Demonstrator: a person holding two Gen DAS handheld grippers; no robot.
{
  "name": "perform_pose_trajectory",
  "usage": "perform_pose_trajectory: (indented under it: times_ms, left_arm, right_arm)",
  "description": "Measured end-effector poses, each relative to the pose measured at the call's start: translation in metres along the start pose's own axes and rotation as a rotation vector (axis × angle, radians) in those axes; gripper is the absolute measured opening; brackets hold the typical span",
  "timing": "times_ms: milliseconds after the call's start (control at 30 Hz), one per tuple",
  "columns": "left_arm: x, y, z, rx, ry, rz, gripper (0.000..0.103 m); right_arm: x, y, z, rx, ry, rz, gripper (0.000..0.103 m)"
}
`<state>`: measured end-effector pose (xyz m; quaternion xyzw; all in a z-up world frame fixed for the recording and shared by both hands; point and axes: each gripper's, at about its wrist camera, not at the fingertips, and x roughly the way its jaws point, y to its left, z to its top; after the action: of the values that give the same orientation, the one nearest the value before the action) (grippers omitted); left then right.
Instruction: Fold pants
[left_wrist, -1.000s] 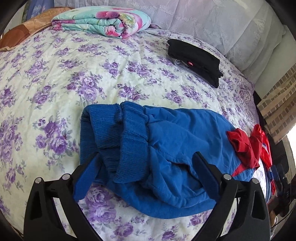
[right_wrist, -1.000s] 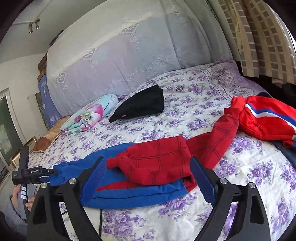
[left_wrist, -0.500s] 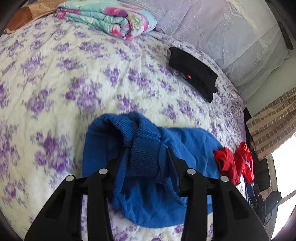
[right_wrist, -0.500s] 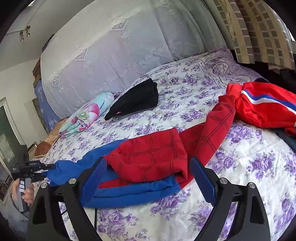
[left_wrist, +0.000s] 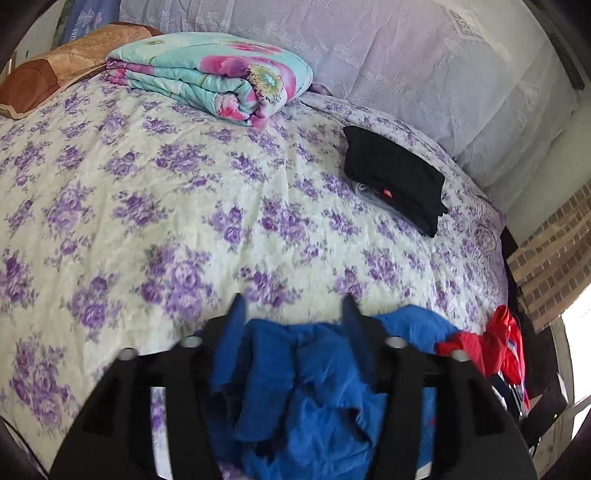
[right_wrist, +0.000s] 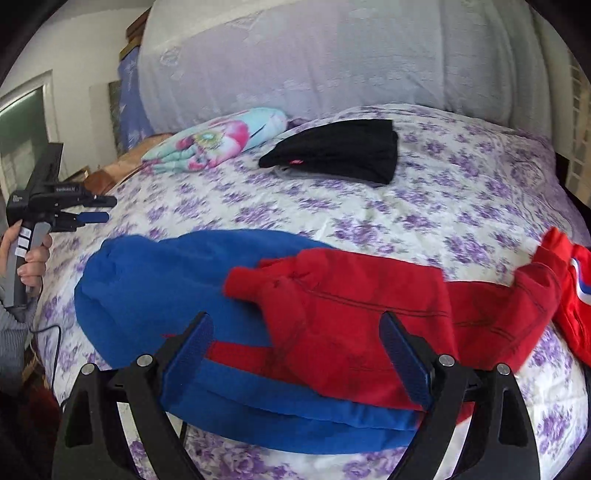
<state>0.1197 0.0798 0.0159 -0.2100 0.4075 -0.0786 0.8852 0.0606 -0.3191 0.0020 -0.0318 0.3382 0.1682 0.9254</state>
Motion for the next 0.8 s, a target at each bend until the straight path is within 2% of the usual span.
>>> perform_pose_trajectory:
  times_ms: [67, 133, 200, 233, 267, 367, 433, 533, 600, 633, 667, 700, 733, 767, 800]
  left_arm:
    - [-0.012, 0.004, -0.017, 0.021, 0.006, 0.037, 0.068]
    - [-0.021, 0.008, -0.03, 0.04, 0.038, 0.052, 0.069]
    - [-0.021, 0.011, -0.044, 0.053, 0.091, 0.056, 0.072]
    - [-0.018, 0.012, -0.051, 0.056, 0.123, 0.053, 0.072]
    - [-0.014, 0.013, -0.057, 0.054, 0.153, 0.042, 0.072]
    - [0.001, 0.01, -0.067, 0.04, 0.218, -0.006, 0.072]
    - [0.01, 0.004, -0.07, 0.052, 0.241, 0.003, 0.074]
    - [0.013, -0.001, -0.07, 0.058, 0.241, -0.008, 0.078]
    - [0.014, -0.002, -0.065, 0.019, 0.226, -0.056, 0.078]
    - [0.017, -0.003, -0.06, 0.009, 0.219, -0.075, 0.076]
    - [0.02, -0.005, -0.056, 0.011, 0.216, -0.087, 0.068]
    - [0.027, -0.007, -0.051, 0.011, 0.224, -0.096, 0.04]
    - [0.033, -0.009, -0.046, 0.001, 0.238, -0.113, 0.02]
    - [0.039, -0.009, -0.041, -0.019, 0.246, -0.149, 0.014]
    - [0.041, -0.01, -0.036, -0.032, 0.241, -0.169, 0.011]
  right_arm:
    - [0.017, 0.016, -0.003, -0.094, 0.042, -0.008, 0.092]
    - [0.032, 0.023, -0.007, -0.179, 0.075, -0.087, 0.088]
    - [0.032, 0.013, -0.005, -0.161, 0.073, -0.084, 0.064]
    - [0.028, 0.002, -0.004, -0.114, 0.064, -0.077, 0.032]
    - [0.02, -0.011, -0.002, -0.06, 0.043, -0.07, 0.015]
    - [-0.013, -0.051, 0.0, 0.092, -0.063, -0.081, 0.012]
    - [-0.04, -0.075, -0.001, 0.187, -0.134, -0.091, 0.012]
    - [-0.079, -0.116, -0.007, 0.327, -0.225, -0.115, 0.012]
    - [-0.096, -0.143, -0.015, 0.429, -0.261, -0.124, 0.012]
    - [-0.101, -0.155, -0.02, 0.482, -0.274, -0.12, 0.012]
    - [-0.105, -0.167, -0.025, 0.533, -0.285, -0.107, 0.012]
    - [-0.107, -0.176, -0.03, 0.572, -0.293, -0.092, 0.012]
    - [-0.11, -0.184, -0.035, 0.604, -0.301, -0.081, 0.012]
    - [-0.111, -0.191, -0.038, 0.63, -0.308, -0.073, 0.012]
    - [-0.112, -0.197, -0.04, 0.653, -0.315, -0.064, 0.012]
